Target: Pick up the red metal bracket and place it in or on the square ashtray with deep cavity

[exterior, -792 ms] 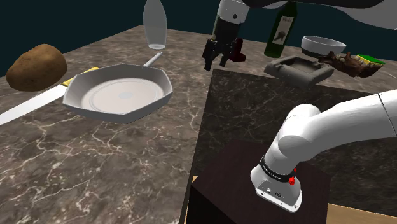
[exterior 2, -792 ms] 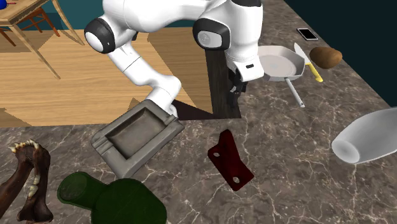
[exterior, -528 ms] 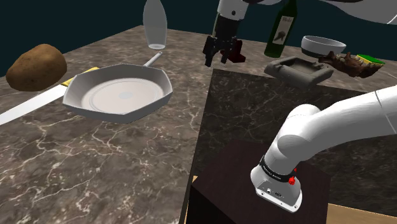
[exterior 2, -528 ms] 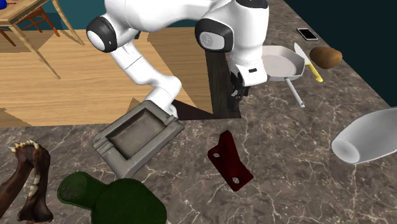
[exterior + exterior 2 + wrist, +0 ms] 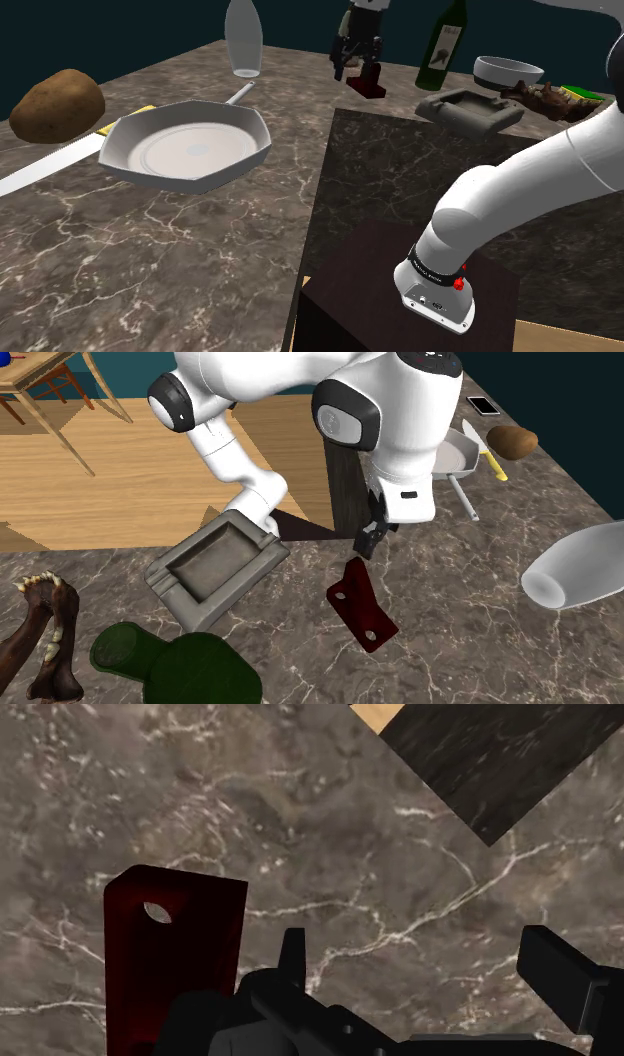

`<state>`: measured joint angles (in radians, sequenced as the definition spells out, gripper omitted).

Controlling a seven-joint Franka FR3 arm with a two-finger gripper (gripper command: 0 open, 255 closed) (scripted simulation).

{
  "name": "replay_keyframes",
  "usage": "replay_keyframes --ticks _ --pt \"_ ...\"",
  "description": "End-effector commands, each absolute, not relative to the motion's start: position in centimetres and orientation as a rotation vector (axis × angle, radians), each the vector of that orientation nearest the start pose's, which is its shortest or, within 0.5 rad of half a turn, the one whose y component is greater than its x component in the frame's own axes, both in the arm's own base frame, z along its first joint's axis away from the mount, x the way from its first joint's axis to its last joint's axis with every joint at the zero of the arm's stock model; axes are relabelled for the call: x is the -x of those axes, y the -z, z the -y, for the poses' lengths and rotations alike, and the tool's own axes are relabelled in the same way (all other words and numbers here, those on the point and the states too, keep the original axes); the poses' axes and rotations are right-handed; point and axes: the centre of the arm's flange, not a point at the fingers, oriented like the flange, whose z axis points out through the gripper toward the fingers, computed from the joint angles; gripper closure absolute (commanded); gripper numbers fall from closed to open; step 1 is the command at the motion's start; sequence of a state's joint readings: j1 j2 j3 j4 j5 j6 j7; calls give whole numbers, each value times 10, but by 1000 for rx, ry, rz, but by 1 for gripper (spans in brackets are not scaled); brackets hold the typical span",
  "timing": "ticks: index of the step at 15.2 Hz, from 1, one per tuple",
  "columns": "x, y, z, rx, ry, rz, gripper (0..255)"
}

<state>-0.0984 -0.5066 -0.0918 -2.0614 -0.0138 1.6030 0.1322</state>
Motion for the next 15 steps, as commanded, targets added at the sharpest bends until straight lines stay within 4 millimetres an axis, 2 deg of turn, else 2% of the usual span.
replay_keyframes --ticks 1,8,15 --pt "-396 -640 109 3070 48 -556 0" --pt "-417 -662 192 3043 -32 -792 0" --pt "-416 -625 192 3043 -32 -792 0"
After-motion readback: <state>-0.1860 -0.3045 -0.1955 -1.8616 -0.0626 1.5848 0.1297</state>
